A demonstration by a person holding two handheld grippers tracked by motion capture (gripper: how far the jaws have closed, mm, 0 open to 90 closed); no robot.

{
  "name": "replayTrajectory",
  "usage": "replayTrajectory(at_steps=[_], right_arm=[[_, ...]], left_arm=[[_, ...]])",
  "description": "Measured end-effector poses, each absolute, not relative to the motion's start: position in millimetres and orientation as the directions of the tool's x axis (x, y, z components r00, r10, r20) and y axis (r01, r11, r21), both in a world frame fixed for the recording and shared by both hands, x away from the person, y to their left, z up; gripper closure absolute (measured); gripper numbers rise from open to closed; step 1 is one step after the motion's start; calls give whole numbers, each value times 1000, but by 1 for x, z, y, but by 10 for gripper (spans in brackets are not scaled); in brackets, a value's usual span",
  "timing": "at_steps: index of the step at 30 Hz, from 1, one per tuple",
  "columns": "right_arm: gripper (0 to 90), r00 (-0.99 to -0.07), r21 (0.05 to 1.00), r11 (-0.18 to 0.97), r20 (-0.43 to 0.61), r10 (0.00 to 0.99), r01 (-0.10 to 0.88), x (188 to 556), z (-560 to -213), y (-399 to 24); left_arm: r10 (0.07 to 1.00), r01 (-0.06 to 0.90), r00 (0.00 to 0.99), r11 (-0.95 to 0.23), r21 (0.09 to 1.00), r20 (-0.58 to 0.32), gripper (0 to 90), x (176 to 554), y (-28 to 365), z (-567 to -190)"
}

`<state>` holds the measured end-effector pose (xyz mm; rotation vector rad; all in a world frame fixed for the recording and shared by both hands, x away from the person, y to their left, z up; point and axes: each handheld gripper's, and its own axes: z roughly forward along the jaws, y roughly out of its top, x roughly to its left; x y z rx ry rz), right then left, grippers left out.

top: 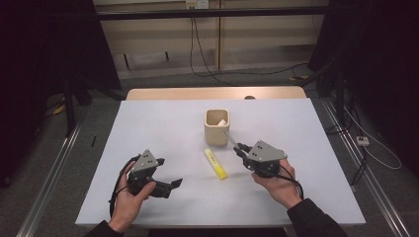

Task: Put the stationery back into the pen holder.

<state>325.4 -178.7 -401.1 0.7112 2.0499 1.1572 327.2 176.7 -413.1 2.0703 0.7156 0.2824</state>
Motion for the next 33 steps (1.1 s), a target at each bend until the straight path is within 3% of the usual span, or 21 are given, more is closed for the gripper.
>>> replayTrajectory(at_steps=[9,21,33], right_arm=[[806,-605,926,319,-137,784,202,347,-396,-188],[806,-580,962,216,-81,811,167,375,-371,-180],[806,-568,973,143,-16,823,180,408,-360,-164]], left_arm=[[612,381,789,-424,822,-51,63,314,186,-423],[652,418,753,-371,829,-88,63,317,197,-438],[621,426,776,-392,815,-107,63,319,193,-441]])
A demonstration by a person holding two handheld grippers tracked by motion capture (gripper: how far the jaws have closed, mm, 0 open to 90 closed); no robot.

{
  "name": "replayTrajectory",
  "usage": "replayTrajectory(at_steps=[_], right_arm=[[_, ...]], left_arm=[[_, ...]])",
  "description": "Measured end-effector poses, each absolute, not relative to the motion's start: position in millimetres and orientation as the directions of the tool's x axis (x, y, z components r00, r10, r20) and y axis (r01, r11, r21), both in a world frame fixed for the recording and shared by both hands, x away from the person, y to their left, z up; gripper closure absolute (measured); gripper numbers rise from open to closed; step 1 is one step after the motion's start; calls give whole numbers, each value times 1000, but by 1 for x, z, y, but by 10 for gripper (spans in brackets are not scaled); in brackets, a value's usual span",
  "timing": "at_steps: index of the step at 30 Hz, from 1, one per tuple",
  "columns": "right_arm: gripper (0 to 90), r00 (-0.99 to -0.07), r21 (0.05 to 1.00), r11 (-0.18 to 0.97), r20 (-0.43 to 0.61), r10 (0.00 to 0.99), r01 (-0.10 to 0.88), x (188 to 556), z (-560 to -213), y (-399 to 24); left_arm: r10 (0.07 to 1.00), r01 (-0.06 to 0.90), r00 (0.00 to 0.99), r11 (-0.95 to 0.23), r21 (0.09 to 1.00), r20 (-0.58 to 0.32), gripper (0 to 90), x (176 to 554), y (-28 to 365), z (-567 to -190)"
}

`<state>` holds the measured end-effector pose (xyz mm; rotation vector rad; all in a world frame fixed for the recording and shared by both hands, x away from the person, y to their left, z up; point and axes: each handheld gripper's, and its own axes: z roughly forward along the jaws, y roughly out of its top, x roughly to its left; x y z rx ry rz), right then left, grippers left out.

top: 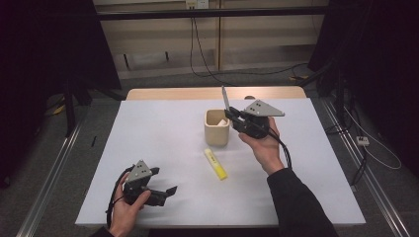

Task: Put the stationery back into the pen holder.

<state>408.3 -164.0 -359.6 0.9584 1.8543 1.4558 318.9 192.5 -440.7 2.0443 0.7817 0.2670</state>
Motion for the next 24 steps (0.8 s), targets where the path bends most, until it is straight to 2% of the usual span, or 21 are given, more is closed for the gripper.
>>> replayTrajectory(at_steps=[13,24], right_arm=[[806,-567,971,136,0,823,198,438,-355,-149],[805,-563,958,144,21,826,246,454,-376,-138]], left_arm=[[614,437,780,-390,810,-125,63,320,192,-442],[610,429,784,-399,810,-114,63,320,193,-441]])
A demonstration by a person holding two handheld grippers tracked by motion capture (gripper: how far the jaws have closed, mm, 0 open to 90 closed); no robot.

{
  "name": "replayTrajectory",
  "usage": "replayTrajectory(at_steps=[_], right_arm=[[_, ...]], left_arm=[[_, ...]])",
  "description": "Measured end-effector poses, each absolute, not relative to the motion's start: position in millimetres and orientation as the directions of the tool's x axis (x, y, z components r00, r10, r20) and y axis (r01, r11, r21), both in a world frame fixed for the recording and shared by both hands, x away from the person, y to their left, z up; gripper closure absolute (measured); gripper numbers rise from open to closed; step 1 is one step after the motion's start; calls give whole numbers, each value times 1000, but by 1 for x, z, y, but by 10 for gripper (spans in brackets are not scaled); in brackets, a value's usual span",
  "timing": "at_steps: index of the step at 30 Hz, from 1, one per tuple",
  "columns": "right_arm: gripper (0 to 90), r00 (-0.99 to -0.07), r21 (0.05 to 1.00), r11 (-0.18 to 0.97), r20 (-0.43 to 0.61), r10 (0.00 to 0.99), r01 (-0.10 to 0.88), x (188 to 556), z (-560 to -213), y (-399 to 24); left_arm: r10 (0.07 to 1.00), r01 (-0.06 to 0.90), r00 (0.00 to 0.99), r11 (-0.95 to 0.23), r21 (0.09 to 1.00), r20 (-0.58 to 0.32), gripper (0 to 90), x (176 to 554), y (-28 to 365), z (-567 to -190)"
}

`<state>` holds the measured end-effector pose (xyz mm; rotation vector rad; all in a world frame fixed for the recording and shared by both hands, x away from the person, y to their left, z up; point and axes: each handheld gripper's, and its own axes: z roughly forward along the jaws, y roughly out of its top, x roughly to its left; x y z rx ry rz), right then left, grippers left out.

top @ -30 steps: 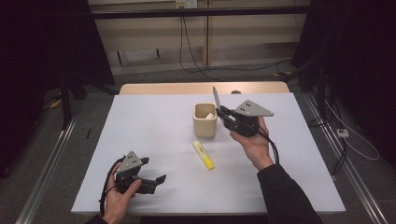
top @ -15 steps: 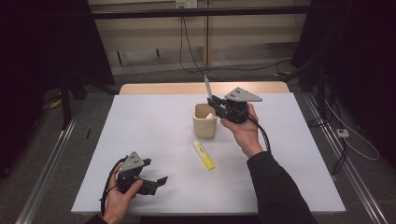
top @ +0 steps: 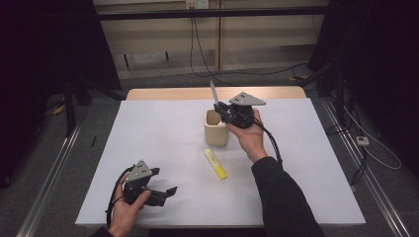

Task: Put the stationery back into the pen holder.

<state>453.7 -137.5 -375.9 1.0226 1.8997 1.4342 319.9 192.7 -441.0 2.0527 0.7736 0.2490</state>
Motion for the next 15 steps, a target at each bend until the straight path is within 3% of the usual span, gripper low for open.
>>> replayTrajectory(at_steps=[15], right_arm=[[780,-538,944,149,35,842,294,449,-401,-144]], left_arm=[[607,434,786,-401,807,-121,63,320,192,-442]])
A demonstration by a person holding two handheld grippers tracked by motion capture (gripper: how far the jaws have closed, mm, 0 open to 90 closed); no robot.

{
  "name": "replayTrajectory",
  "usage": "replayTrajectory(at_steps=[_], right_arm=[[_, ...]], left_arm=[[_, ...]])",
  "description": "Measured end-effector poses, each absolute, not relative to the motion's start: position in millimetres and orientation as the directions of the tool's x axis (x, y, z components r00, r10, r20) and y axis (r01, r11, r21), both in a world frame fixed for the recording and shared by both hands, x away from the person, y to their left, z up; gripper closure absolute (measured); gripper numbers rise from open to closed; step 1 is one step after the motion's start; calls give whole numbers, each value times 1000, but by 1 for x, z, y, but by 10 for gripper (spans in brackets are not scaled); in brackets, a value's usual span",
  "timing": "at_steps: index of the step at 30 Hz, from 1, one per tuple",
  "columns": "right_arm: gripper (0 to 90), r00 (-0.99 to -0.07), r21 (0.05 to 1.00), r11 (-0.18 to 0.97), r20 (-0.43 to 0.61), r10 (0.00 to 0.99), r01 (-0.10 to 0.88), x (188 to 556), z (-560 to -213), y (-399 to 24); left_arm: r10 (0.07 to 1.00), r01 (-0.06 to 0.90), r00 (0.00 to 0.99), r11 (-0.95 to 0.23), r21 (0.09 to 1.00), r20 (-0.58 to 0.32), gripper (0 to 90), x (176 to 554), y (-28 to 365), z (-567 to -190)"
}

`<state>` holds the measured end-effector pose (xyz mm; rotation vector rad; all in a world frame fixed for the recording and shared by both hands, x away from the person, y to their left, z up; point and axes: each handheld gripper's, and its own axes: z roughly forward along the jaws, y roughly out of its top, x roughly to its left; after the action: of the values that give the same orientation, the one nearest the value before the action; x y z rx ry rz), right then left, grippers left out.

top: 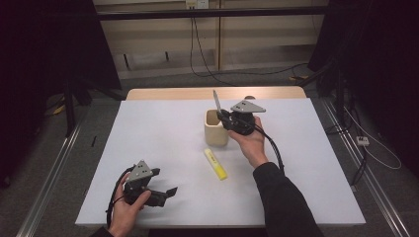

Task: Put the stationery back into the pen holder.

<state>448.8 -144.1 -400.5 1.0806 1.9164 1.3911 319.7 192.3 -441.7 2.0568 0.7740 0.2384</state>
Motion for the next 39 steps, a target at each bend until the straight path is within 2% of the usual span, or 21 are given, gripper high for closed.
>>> replayTrajectory(at_steps=[8,11,13,17,20,29,39], right_arm=[[589,-531,955,110,57,846,277,443,-392,-154],[432,-521,951,110,59,851,288,441,-390,-156],[383,-522,949,104,70,850,297,439,-389,-157],[231,-501,943,120,55,864,309,434,-388,-160],[159,-489,936,112,70,870,334,430,-392,-163],[99,-498,926,123,77,864,357,411,-394,-175],[88,-528,908,155,83,845,390,385,-402,-179]], left_arm=[[611,432,783,-396,811,-119,64,319,193,-441],[610,433,783,-396,809,-121,64,319,192,-442],[610,437,782,-390,811,-129,64,319,193,-442],[613,439,780,-394,808,-126,63,320,193,-441],[619,431,777,-389,814,-116,63,320,193,-441],[626,439,770,-386,812,-119,63,320,194,-441],[628,440,769,-384,812,-119,63,320,194,-441]])
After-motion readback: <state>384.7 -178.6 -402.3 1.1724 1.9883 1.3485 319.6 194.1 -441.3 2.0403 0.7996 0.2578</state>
